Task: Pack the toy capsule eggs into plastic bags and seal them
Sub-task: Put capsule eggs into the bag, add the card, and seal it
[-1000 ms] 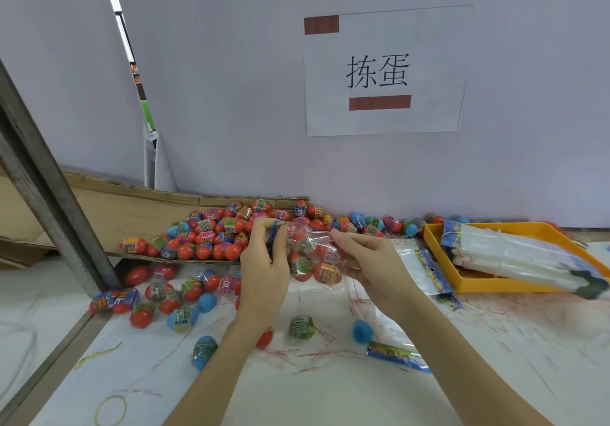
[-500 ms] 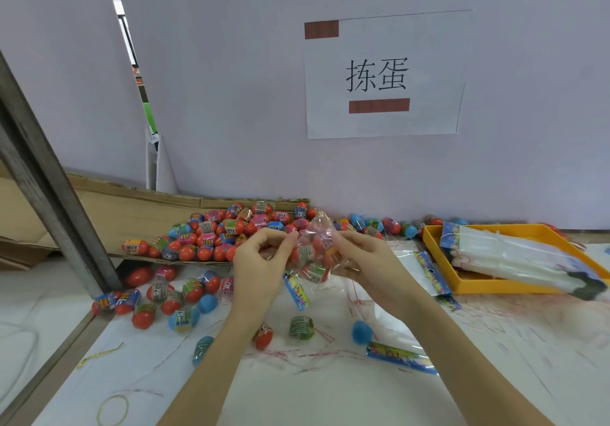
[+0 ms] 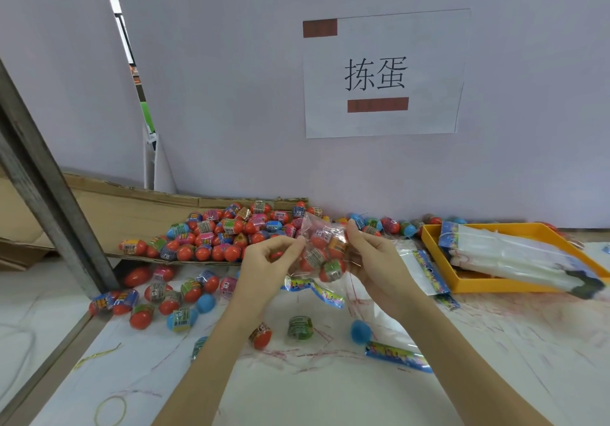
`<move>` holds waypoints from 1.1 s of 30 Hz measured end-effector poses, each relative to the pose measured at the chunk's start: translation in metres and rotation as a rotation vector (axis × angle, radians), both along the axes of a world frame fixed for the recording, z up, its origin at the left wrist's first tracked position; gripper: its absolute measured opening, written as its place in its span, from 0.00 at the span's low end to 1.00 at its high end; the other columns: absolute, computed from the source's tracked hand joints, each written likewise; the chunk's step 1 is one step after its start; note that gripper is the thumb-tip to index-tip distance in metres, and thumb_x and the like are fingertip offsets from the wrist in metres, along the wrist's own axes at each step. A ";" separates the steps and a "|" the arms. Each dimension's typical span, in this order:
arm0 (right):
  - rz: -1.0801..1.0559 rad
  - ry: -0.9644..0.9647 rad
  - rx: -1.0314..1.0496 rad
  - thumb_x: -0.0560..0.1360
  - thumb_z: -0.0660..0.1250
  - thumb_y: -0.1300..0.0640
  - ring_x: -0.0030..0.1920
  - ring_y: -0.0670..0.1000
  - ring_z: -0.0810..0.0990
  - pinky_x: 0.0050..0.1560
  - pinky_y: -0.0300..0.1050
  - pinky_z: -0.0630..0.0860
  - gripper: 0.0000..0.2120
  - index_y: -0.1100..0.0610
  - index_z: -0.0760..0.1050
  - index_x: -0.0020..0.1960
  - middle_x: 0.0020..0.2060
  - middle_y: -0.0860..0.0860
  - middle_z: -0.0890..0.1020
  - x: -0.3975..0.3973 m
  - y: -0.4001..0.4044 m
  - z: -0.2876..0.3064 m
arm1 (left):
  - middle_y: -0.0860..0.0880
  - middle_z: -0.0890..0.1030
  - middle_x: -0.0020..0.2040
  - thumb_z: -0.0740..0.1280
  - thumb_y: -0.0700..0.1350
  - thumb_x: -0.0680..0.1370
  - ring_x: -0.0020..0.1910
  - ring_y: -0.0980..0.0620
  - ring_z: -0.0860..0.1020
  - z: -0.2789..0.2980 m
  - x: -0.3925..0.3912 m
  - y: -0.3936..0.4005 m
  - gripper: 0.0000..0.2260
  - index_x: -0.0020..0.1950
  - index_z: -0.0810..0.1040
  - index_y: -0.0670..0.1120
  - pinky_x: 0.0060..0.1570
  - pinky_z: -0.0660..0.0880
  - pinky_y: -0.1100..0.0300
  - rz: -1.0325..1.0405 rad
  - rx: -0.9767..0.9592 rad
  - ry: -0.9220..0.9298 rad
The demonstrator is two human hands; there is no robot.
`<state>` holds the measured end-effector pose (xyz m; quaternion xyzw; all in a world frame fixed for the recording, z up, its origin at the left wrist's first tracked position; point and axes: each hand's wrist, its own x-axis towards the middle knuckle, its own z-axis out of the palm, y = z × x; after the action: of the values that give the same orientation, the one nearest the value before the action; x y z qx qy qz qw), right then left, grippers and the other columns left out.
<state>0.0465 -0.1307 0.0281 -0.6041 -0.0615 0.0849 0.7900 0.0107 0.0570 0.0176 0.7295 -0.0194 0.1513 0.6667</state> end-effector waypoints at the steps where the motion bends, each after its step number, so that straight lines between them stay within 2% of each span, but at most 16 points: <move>1: -0.007 -0.009 -0.011 0.84 0.62 0.46 0.47 0.51 0.86 0.44 0.39 0.81 0.22 0.64 0.84 0.55 0.49 0.59 0.87 0.000 0.000 0.000 | 0.48 0.85 0.39 0.71 0.48 0.81 0.39 0.60 0.81 0.000 0.000 0.000 0.09 0.44 0.88 0.49 0.42 0.76 0.70 0.002 0.003 -0.001; 5: 0.046 -0.052 -0.102 0.83 0.62 0.44 0.43 0.50 0.86 0.43 0.36 0.80 0.22 0.58 0.87 0.47 0.45 0.58 0.87 -0.003 0.000 0.001 | 0.42 0.85 0.45 0.69 0.56 0.80 0.39 0.54 0.81 0.001 -0.002 -0.003 0.13 0.52 0.87 0.49 0.40 0.79 0.64 -0.039 -0.071 0.035; 7: 0.089 -0.077 -0.184 0.82 0.62 0.43 0.44 0.52 0.86 0.45 0.37 0.81 0.22 0.56 0.87 0.45 0.44 0.58 0.87 -0.005 0.000 0.001 | 0.45 0.86 0.41 0.72 0.55 0.78 0.36 0.54 0.80 0.001 -0.001 -0.002 0.11 0.51 0.88 0.49 0.35 0.77 0.65 -0.014 -0.111 0.032; 9: 0.076 -0.110 -0.235 0.82 0.61 0.41 0.44 0.55 0.86 0.48 0.40 0.82 0.25 0.60 0.85 0.45 0.43 0.59 0.86 -0.003 0.002 -0.003 | 0.47 0.84 0.36 0.74 0.49 0.79 0.32 0.55 0.79 0.000 0.000 0.000 0.06 0.48 0.88 0.49 0.31 0.75 0.67 0.031 -0.127 0.015; 11: 0.023 -0.242 -0.357 0.82 0.59 0.42 0.41 0.58 0.80 0.48 0.48 0.79 0.27 0.66 0.80 0.45 0.41 0.64 0.83 -0.001 0.004 -0.008 | 0.47 0.85 0.37 0.74 0.45 0.80 0.33 0.53 0.80 -0.002 0.000 0.003 0.03 0.49 0.88 0.48 0.32 0.76 0.64 0.069 -0.102 -0.022; 12: -0.035 -0.352 -0.487 0.83 0.59 0.43 0.39 0.56 0.78 0.46 0.50 0.77 0.26 0.64 0.80 0.44 0.39 0.63 0.81 -0.001 0.004 -0.010 | 0.47 0.85 0.39 0.74 0.45 0.80 0.35 0.53 0.80 -0.003 0.000 0.003 0.03 0.49 0.88 0.48 0.34 0.78 0.63 0.085 -0.085 -0.040; 14: -0.157 -0.548 -0.688 0.84 0.60 0.45 0.33 0.51 0.75 0.37 0.45 0.73 0.20 0.54 0.80 0.39 0.31 0.56 0.79 0.001 0.001 -0.013 | 0.49 0.87 0.42 0.74 0.46 0.79 0.38 0.53 0.82 -0.002 -0.001 0.003 0.03 0.51 0.88 0.50 0.39 0.79 0.64 0.099 -0.065 -0.060; 15: -0.176 -0.571 -0.667 0.84 0.60 0.45 0.29 0.49 0.73 0.33 0.42 0.71 0.20 0.50 0.79 0.37 0.28 0.54 0.78 0.001 0.000 -0.012 | 0.50 0.87 0.44 0.75 0.47 0.78 0.40 0.54 0.82 -0.001 -0.001 0.002 0.04 0.52 0.88 0.52 0.42 0.79 0.65 0.101 -0.053 -0.070; 17: -0.123 -0.496 -0.445 0.83 0.59 0.43 0.27 0.49 0.76 0.29 0.39 0.73 0.21 0.51 0.80 0.38 0.27 0.52 0.80 0.000 -0.003 -0.008 | 0.52 0.85 0.48 0.75 0.51 0.76 0.44 0.53 0.80 0.001 -0.002 0.000 0.06 0.52 0.88 0.56 0.47 0.78 0.66 0.122 0.000 -0.113; 19: -0.010 -0.391 -0.222 0.84 0.59 0.46 0.36 0.52 0.86 0.37 0.43 0.83 0.17 0.50 0.85 0.52 0.36 0.53 0.87 0.000 -0.003 -0.003 | 0.51 0.82 0.49 0.74 0.54 0.74 0.44 0.52 0.78 0.003 -0.002 0.000 0.07 0.52 0.88 0.59 0.47 0.76 0.66 0.126 0.041 -0.151; 21: 0.057 -0.321 -0.111 0.85 0.59 0.46 0.48 0.56 0.88 0.48 0.47 0.85 0.17 0.50 0.83 0.63 0.47 0.56 0.88 -0.001 -0.002 -0.001 | 0.50 0.81 0.49 0.73 0.55 0.75 0.43 0.56 0.77 0.002 -0.002 0.002 0.08 0.53 0.88 0.59 0.47 0.75 0.67 0.047 0.091 -0.177; 23: 0.059 -0.325 -0.096 0.85 0.62 0.48 0.51 0.57 0.87 0.52 0.48 0.85 0.14 0.49 0.82 0.65 0.50 0.56 0.88 0.000 -0.003 -0.002 | 0.51 0.80 0.49 0.72 0.53 0.78 0.44 0.57 0.77 -0.001 -0.001 0.003 0.07 0.52 0.88 0.55 0.46 0.75 0.68 -0.044 0.118 -0.159; 26: 0.052 -0.369 -0.229 0.83 0.68 0.53 0.50 0.60 0.86 0.53 0.52 0.85 0.13 0.42 0.80 0.65 0.48 0.60 0.86 0.002 -0.008 -0.004 | 0.49 0.79 0.40 0.65 0.48 0.85 0.39 0.54 0.76 -0.002 0.003 0.002 0.13 0.47 0.88 0.48 0.41 0.76 0.65 -0.025 -0.069 -0.025; 28: 0.113 -0.304 -0.253 0.80 0.72 0.53 0.46 0.57 0.85 0.51 0.45 0.84 0.17 0.41 0.75 0.67 0.46 0.60 0.85 0.003 -0.010 -0.004 | 0.46 0.76 0.35 0.63 0.54 0.85 0.36 0.50 0.74 -0.004 0.005 0.006 0.17 0.47 0.86 0.46 0.45 0.77 0.57 0.071 -0.116 -0.047; 31: 0.237 -0.230 -0.276 0.79 0.73 0.52 0.41 0.51 0.80 0.46 0.39 0.79 0.15 0.45 0.78 0.64 0.44 0.55 0.85 0.003 -0.015 -0.002 | 0.46 0.80 0.44 0.66 0.62 0.79 0.43 0.48 0.77 -0.005 0.007 0.013 0.17 0.54 0.83 0.50 0.52 0.79 0.45 0.255 0.003 -0.086; 33: 0.322 -0.206 -0.168 0.79 0.70 0.55 0.46 0.53 0.79 0.48 0.43 0.78 0.11 0.51 0.82 0.61 0.48 0.55 0.85 0.004 -0.016 -0.002 | 0.44 0.82 0.48 0.65 0.65 0.76 0.44 0.50 0.78 -0.005 0.008 0.013 0.21 0.56 0.83 0.49 0.50 0.80 0.47 0.221 0.029 -0.041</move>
<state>0.0508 -0.1469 0.0262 -0.6559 -0.2304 0.1530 0.7024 0.0191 0.0704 0.0124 0.7337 0.0454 0.2384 0.6346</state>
